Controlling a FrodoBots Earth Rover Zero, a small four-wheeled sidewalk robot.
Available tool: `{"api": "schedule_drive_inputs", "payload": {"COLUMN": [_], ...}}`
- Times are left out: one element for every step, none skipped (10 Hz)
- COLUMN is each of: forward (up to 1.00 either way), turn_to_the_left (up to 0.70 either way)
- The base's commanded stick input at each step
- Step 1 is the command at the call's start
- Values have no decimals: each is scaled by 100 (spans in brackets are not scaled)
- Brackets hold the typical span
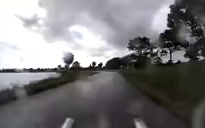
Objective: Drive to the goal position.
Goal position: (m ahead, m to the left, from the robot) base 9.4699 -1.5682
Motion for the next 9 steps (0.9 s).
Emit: {"api": "schedule_drive_inputs", "payload": {"forward": [100, 100, 100, 100, 100, 100, 100, 100, 100], "turn_to_the_left": [-12, -33, 0, 0, 0, 0, 0, 0, 0]}}
